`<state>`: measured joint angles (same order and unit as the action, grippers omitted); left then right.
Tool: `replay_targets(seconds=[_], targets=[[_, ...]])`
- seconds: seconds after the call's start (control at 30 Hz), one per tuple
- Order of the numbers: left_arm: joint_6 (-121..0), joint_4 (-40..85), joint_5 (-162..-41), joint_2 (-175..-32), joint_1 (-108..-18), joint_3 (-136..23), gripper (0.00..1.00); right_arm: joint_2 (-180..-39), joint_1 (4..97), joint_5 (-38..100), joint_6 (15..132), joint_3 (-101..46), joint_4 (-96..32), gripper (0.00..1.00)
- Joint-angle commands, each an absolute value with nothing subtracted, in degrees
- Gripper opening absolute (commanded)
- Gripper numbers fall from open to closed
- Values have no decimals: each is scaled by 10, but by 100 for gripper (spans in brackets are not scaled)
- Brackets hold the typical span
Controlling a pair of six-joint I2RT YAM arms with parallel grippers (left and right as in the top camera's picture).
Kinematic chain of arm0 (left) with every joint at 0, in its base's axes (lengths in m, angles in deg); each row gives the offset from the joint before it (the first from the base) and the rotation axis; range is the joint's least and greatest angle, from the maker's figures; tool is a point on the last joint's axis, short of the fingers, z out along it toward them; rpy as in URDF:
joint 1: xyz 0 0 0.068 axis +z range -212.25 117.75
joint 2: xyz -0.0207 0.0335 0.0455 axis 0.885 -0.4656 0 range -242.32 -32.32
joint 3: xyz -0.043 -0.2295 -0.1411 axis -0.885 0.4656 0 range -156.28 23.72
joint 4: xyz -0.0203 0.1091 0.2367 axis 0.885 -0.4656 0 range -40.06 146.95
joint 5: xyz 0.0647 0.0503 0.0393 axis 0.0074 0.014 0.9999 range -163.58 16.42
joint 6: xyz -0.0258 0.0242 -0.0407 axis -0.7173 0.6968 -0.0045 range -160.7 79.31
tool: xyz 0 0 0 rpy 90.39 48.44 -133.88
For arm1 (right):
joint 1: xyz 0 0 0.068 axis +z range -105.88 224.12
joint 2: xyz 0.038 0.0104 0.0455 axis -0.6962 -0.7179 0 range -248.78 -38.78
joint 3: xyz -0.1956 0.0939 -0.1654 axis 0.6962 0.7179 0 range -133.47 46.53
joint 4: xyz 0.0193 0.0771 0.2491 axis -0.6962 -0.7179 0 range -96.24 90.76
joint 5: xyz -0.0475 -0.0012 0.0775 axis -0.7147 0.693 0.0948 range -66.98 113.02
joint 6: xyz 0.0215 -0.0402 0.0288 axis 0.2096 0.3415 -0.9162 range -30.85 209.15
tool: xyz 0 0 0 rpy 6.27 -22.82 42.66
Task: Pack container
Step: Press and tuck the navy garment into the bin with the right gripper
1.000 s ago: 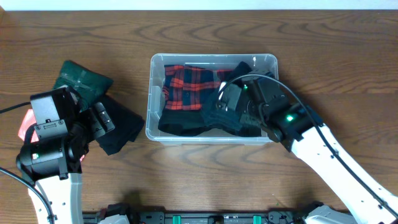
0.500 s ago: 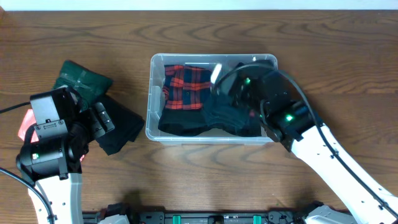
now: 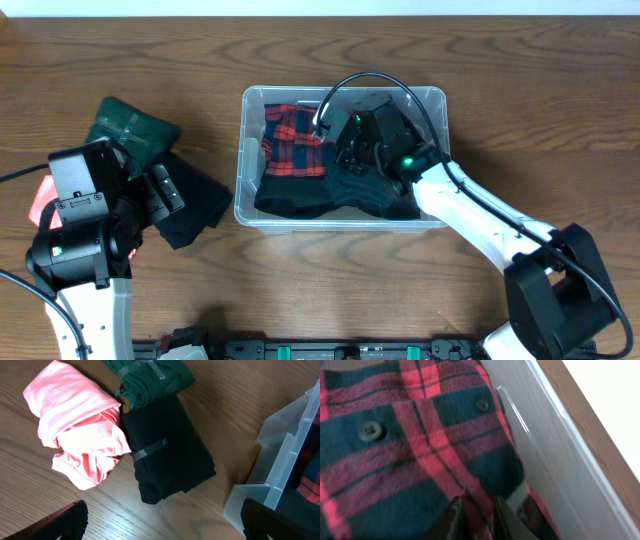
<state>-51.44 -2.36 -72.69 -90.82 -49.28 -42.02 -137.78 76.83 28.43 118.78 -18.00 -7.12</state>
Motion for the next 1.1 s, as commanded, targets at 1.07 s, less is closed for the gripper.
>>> replay_targets(seconds=[1.07], targets=[[-522,-26,-719,-907,-491,-432,98,-1313,763,264,1170,-182,-249,31]])
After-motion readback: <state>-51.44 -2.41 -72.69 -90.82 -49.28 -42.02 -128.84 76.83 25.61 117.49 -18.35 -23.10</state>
